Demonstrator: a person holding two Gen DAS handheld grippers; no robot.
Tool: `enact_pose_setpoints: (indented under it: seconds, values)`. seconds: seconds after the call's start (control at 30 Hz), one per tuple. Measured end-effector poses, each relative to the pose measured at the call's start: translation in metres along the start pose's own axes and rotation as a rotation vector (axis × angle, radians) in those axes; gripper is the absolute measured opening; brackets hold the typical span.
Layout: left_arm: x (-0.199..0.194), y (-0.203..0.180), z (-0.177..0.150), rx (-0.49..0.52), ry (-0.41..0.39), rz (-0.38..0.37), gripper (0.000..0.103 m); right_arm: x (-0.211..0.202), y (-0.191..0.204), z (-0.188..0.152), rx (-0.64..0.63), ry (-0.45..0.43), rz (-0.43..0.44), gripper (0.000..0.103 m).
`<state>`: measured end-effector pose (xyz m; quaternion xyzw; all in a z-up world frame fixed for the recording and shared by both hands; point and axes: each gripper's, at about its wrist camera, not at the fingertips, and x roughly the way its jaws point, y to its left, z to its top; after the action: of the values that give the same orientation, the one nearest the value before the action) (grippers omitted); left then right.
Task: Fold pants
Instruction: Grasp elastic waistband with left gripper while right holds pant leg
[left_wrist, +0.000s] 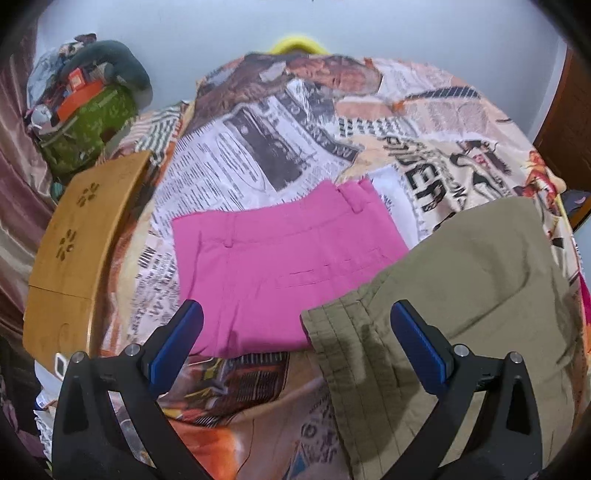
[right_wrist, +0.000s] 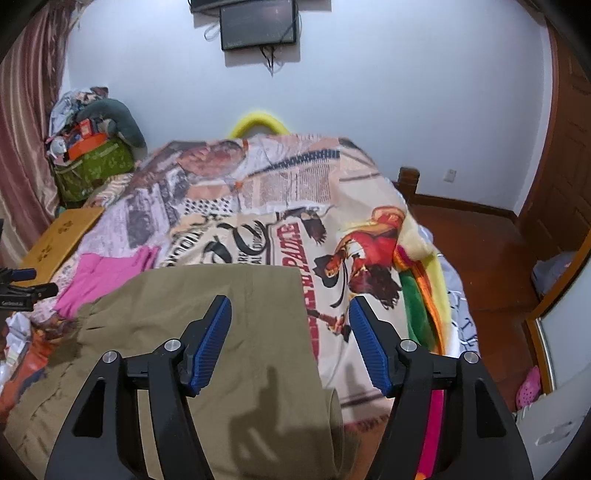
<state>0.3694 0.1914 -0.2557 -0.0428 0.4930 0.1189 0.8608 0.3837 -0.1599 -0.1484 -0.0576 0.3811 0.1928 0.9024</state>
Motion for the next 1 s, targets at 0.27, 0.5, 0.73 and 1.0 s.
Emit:
enact_pose_setpoints:
  seconds: [0.27, 0.5, 0.73, 1.0]
  values:
    - [0.048, -0.003, -0.003, -0.015, 0.066, -0.019, 0.103, 0.066, -0.008, 0.006, 0.005, 0.117, 0.013, 0.062]
    - [0.068, -0.004, -0.006, -0.020, 0.096, -0.064, 0.098, 0.107, -0.006, 0.010, 0.036, 0.145, 0.030, 0.062]
    - [0.082, -0.004, -0.010, -0.065, 0.152, -0.192, 0.079, 0.121, -0.002, 0.012, 0.124, 0.122, 0.103, 0.035]
    - [0.068, -0.014, -0.008, -0.055, 0.129, -0.191, 0.052, 0.105, 0.012, 0.016, 0.014, 0.096, 0.014, 0.011]
